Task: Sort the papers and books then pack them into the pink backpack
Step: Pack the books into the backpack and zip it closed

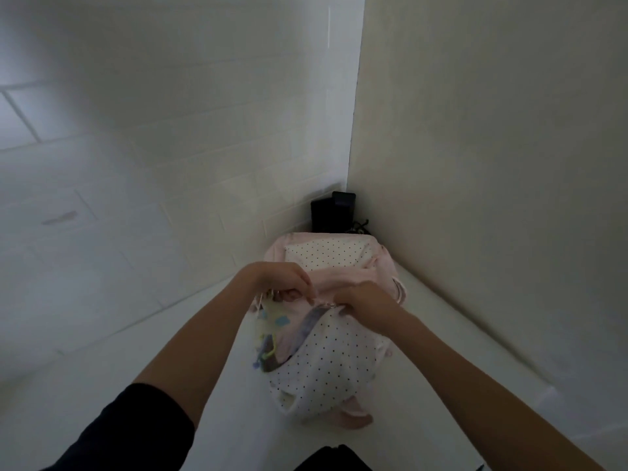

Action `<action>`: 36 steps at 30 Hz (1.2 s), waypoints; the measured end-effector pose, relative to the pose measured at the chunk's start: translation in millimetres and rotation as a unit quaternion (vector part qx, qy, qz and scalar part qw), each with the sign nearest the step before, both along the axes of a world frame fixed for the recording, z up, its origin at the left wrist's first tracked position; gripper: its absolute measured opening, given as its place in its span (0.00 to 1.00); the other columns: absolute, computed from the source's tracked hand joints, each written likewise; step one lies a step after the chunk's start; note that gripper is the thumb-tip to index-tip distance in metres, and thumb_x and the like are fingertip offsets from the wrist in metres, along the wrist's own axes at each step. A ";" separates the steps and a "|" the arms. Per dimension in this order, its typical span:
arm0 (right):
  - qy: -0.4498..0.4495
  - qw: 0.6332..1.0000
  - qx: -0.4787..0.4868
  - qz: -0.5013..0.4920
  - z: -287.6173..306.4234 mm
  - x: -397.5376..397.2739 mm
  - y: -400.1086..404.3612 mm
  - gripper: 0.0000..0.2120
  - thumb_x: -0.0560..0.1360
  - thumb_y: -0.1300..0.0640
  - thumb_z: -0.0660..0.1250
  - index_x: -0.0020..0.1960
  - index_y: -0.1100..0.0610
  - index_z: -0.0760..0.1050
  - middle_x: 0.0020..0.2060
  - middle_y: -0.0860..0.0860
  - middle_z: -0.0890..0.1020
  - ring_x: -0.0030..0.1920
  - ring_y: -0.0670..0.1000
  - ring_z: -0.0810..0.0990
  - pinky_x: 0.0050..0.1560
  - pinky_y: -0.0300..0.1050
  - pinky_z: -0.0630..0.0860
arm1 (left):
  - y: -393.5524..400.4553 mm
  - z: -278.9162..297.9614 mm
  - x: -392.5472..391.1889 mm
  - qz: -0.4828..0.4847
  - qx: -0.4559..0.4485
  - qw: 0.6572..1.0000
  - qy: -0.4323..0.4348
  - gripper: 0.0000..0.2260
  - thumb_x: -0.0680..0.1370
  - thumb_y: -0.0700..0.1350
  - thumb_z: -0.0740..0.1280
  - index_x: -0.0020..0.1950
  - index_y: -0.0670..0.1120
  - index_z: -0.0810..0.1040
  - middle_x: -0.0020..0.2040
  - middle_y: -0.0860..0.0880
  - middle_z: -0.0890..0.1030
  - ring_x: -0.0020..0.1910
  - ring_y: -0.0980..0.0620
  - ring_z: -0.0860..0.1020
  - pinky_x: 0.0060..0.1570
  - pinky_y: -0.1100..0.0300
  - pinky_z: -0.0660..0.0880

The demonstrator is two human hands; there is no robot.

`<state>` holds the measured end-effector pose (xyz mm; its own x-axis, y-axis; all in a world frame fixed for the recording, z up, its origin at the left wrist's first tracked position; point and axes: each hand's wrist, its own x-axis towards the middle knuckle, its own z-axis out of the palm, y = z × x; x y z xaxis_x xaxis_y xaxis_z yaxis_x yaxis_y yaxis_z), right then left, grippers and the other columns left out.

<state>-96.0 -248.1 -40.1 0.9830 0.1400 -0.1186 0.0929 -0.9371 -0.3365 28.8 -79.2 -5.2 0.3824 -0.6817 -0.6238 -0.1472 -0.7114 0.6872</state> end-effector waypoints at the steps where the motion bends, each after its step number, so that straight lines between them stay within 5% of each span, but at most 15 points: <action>1: -0.014 0.999 0.024 -0.029 3.9 -0.6 -6.7 0.12 0.79 0.57 0.62 0.60 0.54 0.78 0.58 0.48 0.80 0.59 0.48 0.77 0.66 0.44 0.67 | 6.6 -3.8 0.8 -0.002 -0.009 0.999 0.037 0.06 0.76 0.44 0.67 0.45 0.41 0.80 0.24 0.54 0.65 0.23 0.57 0.61 0.24 0.65 0.58; 4: -0.073 0.994 0.041 -0.066 19.4 -6.0 -28.1 0.12 0.79 0.57 0.61 0.58 0.53 0.79 0.57 0.50 0.81 0.63 0.50 0.73 0.70 0.46 0.62 | 22.6 -15.2 0.3 0.016 -0.070 0.984 0.166 0.07 0.78 0.43 0.64 0.43 0.46 0.80 0.25 0.55 0.64 0.22 0.58 0.60 0.22 0.68 0.57; 6: -0.101 0.994 0.020 -0.043 26.8 -8.3 -34.3 0.10 0.78 0.59 0.61 0.54 0.54 0.81 0.52 0.54 0.82 0.58 0.54 0.75 0.67 0.51 0.65 | 27.7 -19.6 -0.9 0.023 -0.081 0.975 0.204 0.12 0.79 0.43 0.63 0.38 0.51 0.81 0.24 0.56 0.65 0.21 0.59 0.60 0.22 0.68 0.57; 10: -0.059 0.997 0.006 -0.057 30.7 -7.2 -36.5 0.12 0.76 0.62 0.62 0.51 0.51 0.82 0.47 0.51 0.83 0.41 0.49 0.76 0.56 0.45 0.71 | 33.3 -20.4 2.6 0.026 -0.040 0.982 0.184 0.10 0.79 0.43 0.63 0.42 0.48 0.82 0.23 0.56 0.63 0.21 0.59 0.59 0.22 0.68 0.57; 13: 0.008 1.000 0.003 -0.006 21.2 -2.8 -14.8 0.14 0.73 0.58 0.61 0.52 0.43 0.79 0.46 0.41 0.83 0.42 0.42 0.76 0.54 0.43 0.73 | 29.8 -20.4 3.5 0.043 -0.023 0.993 0.110 0.07 0.79 0.44 0.64 0.45 0.44 0.81 0.23 0.55 0.63 0.22 0.58 0.60 0.23 0.68 0.57; 16: 0.049 0.996 0.018 0.066 8.9 -0.3 18.8 0.12 0.74 0.45 0.63 0.55 0.46 0.78 0.50 0.44 0.82 0.49 0.45 0.78 0.51 0.41 0.71 | 18.9 -18.9 0.2 0.030 -0.030 0.997 0.065 0.08 0.79 0.45 0.64 0.44 0.44 0.81 0.23 0.55 0.63 0.22 0.58 0.60 0.24 0.67 0.58; 24: 0.002 0.993 0.115 0.033 22.2 -4.2 -22.9 0.09 0.70 0.49 0.73 0.35 0.52 0.79 0.28 0.38 0.78 0.33 0.36 0.74 0.36 0.29 0.67 | 72.1 -53.0 -0.9 0.090 -0.081 0.974 0.191 0.09 0.79 0.45 0.63 0.43 0.47 0.81 0.24 0.56 0.64 0.22 0.59 0.61 0.22 0.69 0.61; 27: 0.015 0.992 0.125 -0.011 27.1 -12.7 -50.6 0.13 0.70 0.50 0.73 0.33 0.58 0.79 0.24 0.45 0.73 0.27 0.41 0.69 0.31 0.31 0.63 | 121.7 -71.8 4.2 0.159 -0.058 0.965 0.199 0.10 0.79 0.44 0.63 0.42 0.46 0.81 0.25 0.55 0.62 0.21 0.59 0.60 0.20 0.69 0.60; 29: 0.044 0.996 0.080 -0.003 24.3 -11.3 -46.7 0.13 0.72 0.49 0.71 0.35 0.58 0.78 0.26 0.45 0.73 0.27 0.40 0.68 0.31 0.31 0.59 | 134.4 -72.5 5.0 0.178 -0.026 0.969 0.168 0.08 0.79 0.45 0.63 0.46 0.43 0.80 0.25 0.54 0.62 0.22 0.58 0.59 0.20 0.68 0.59; 32: 0.087 0.996 -0.002 0.036 17.3 -1.0 -6.8 0.06 0.73 0.48 0.66 0.48 0.47 0.76 0.39 0.39 0.78 0.42 0.42 0.76 0.37 0.32 0.64 | 115.7 -65.2 5.2 0.206 -0.032 0.969 0.134 0.09 0.79 0.46 0.62 0.43 0.43 0.78 0.24 0.55 0.63 0.21 0.58 0.59 0.19 0.67 0.57; 36: 0.150 0.982 -0.093 0.074 -9.7 11.8 66.4 0.31 0.69 0.34 0.64 0.66 0.50 0.67 0.56 0.50 0.79 0.51 0.51 0.77 0.46 0.44 0.68 | 83.1 -56.7 2.3 0.187 -0.059 0.970 0.144 0.14 0.79 0.45 0.60 0.34 0.47 0.68 0.26 0.52 0.65 0.24 0.56 0.62 0.25 0.65 0.60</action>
<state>-84.1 -181.7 -49.8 0.8704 0.2268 -0.4370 0.1546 -0.9686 -0.1948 31.1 4.0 -61.9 0.4381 -0.6023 -0.6674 0.3161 -0.5917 0.7416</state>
